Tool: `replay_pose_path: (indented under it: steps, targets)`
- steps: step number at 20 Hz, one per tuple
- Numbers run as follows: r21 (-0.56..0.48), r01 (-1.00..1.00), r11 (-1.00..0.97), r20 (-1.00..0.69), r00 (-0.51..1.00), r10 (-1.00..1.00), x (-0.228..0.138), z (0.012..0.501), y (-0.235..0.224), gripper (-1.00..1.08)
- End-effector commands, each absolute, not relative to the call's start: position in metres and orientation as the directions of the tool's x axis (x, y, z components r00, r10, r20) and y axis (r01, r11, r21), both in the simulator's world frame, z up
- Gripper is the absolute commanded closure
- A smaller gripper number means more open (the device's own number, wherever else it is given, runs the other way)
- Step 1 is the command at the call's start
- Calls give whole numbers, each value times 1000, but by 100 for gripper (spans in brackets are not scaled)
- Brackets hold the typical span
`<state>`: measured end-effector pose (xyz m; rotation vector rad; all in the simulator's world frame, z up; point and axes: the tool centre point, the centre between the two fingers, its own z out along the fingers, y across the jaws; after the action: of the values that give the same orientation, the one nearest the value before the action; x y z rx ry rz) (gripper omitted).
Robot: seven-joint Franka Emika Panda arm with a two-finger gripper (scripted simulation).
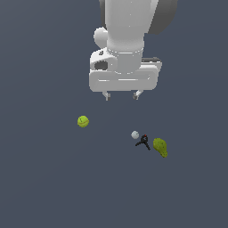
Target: Pick up a designated object from a clutter of objects.
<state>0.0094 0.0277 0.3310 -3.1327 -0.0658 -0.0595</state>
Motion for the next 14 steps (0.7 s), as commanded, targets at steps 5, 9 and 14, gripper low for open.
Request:
replay_pose_path:
  steps: [5,9,14]
  targets:
    - [-8,41,-999,30,999,41,9,326,31,-92]
    - [-11,39,-999,12,999,39,6,316,37,-92]
    - [-12,38,-999,8,999,38,5,315,37,-92]
